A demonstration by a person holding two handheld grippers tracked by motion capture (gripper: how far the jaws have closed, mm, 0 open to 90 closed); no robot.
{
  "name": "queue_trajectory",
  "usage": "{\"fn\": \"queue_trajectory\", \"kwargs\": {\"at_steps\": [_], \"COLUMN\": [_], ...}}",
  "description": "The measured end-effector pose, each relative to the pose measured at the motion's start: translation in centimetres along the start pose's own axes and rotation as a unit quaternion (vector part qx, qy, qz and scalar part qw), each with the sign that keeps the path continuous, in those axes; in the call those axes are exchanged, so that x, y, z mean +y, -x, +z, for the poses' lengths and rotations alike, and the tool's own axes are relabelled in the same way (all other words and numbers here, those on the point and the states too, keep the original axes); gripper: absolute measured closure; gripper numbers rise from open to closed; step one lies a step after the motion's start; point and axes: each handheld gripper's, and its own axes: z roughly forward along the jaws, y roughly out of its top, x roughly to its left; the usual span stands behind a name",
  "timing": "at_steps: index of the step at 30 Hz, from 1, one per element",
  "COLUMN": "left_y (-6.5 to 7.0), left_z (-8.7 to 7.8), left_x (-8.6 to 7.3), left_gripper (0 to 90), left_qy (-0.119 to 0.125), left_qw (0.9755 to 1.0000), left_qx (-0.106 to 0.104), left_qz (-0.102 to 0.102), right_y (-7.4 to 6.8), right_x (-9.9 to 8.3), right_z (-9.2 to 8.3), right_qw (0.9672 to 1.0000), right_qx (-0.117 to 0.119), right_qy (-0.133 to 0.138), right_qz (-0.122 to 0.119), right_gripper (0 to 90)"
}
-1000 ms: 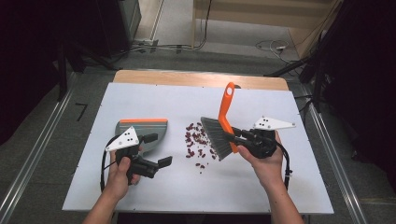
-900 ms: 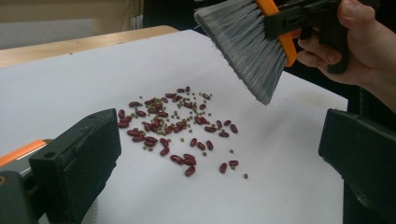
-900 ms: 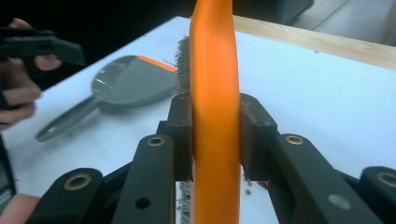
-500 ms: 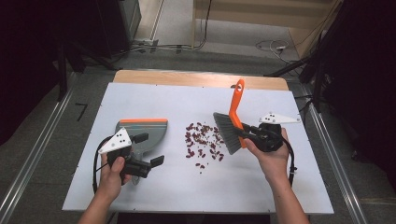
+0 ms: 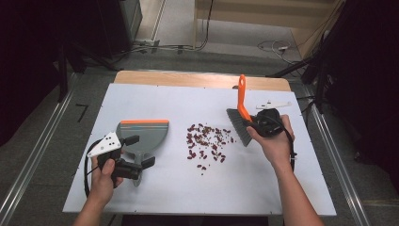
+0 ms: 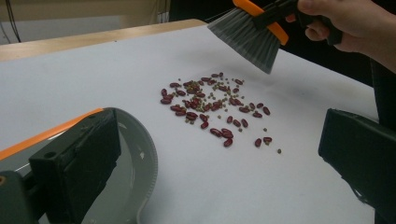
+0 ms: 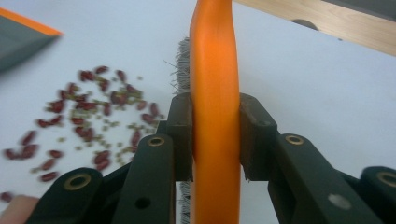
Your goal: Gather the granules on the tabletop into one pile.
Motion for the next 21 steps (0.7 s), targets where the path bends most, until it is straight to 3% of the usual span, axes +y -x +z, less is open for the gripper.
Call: {"fn": "queue_trajectory", "kwargs": {"at_steps": [3, 4, 6, 7, 8, 9, 10, 11, 12, 13, 14, 17, 19, 21], "left_y": [-0.2, -0.3, -0.4, -0.4, -0.5, -0.5, -0.6, -0.6, -0.6, -0.6, -0.6, -0.6, -0.7, -0.7], "left_z": [0.1, 0.1, 0.2, 0.2, 0.2, 0.2, 0.2, 0.1, 0.1, 0.1, 0.0, 0.0, 0.0, 0.1], "left_x": [-0.2, -0.3, -0.4, -0.4, -0.4, -0.4, -0.4, -0.4, -0.4, -0.4, -0.4, -0.4, -0.4, -0.4], "left_gripper": [0.0, 0.0, 0.0, 0.0, 0.0, 0.0, 0.0, 0.0, 0.0, 0.0, 0.0, 0.0, 0.0, 0.0], "left_qy": [-0.005, -0.006, -0.008, -0.007, -0.008, -0.007, -0.007, -0.007, -0.008, -0.008, -0.008, -0.007, -0.007, -0.006], "left_qw": [1.0000, 1.0000, 1.0000, 1.0000, 1.0000, 1.0000, 1.0000, 1.0000, 1.0000, 1.0000, 1.0000, 1.0000, 1.0000, 1.0000], "left_qx": [0.002, 0.003, 0.003, 0.003, 0.003, 0.003, 0.001, 0.001, 0.000, 0.000, -0.001, 0.000, 0.000, -0.001], "left_qz": [-0.001, -0.002, -0.003, -0.003, -0.003, -0.003, -0.003, -0.003, -0.003, -0.003, -0.003, -0.003, -0.004, -0.004], "right_y": [0.0, 0.0, -0.1, -0.4, -0.5, -0.5, -1.0, -1.0, -1.4, -1.4, -2.2, -3.0, -4.9, -5.6], "right_x": [0.5, 0.9, 1.2, 1.6, 1.8, 1.8, 2.1, 2.1, 2.1, 2.1, 2.2, 2.4, 2.5, 2.6], "right_z": [0.7, 1.6, 1.9, 2.5, 2.8, 2.8, 3.8, 3.8, 5.0, 5.0, 5.7, 6.1, 6.7, 6.9], "right_qw": [0.9996, 0.9981, 0.9973, 0.9947, 0.9934, 0.9934, 0.9893, 0.9893, 0.9850, 0.9850, 0.9812, 0.9789, 0.9744, 0.9716], "right_qx": [-0.021, -0.043, -0.053, -0.076, -0.085, -0.085, -0.105, -0.105, -0.120, -0.120, -0.135, -0.140, -0.141, -0.139], "right_qy": [-0.017, -0.040, -0.047, -0.061, -0.068, -0.068, -0.086, -0.086, -0.103, -0.103, -0.112, -0.118, -0.131, -0.142], "right_qz": [-0.009, -0.019, -0.023, -0.031, -0.037, -0.037, -0.052, -0.052, -0.068, -0.068, -0.080, -0.092, -0.117, -0.128], "right_gripper": [68.2, 68.2, 68.1, 68.1, 68.1, 68.1, 68.2, 68.2, 68.1, 68.1, 68.2, 68.3, 68.9, 69.3]}}
